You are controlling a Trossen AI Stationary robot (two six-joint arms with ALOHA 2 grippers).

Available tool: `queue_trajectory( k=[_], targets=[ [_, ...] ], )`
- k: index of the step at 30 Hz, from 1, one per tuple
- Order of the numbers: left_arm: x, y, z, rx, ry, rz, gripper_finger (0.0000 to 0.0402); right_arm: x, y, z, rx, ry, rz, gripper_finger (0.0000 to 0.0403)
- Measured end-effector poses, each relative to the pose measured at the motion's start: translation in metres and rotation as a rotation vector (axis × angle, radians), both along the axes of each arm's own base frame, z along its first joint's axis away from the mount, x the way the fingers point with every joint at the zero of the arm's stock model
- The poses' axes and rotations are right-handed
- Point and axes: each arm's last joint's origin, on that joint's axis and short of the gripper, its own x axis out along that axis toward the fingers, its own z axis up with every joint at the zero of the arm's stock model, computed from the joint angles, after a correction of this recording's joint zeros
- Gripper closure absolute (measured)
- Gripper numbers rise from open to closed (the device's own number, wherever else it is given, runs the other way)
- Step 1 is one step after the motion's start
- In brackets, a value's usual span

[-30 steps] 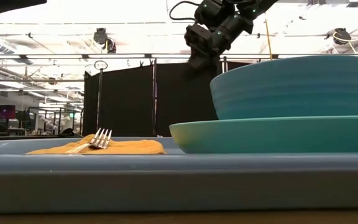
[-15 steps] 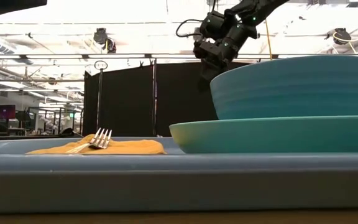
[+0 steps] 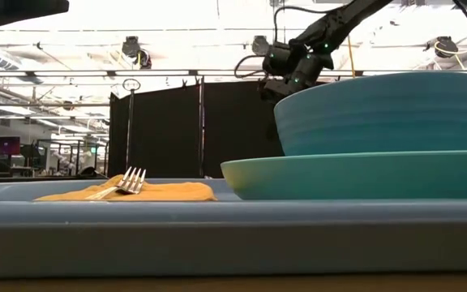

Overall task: Set up tray
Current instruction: Put the orange spoon on the yellow napkin to the right of the orange fork

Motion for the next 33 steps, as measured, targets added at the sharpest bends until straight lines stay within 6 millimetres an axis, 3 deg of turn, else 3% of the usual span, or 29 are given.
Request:
queue_trajectory(
  k=[9, 33],
  targets=[
    [0.000, 0.000, 0.000, 0.004, 0.002, 0.000, 0.0151, -0.010, -0.012, -0.001, 0.003, 0.014, -0.033, 0.0298],
    [0.000, 0.000, -0.001, 0.011, 0.006, 0.000, 0.0151, -0.026, -0.024, -0.004, 0.013, 0.075, -0.025, 0.0298]
  ],
)
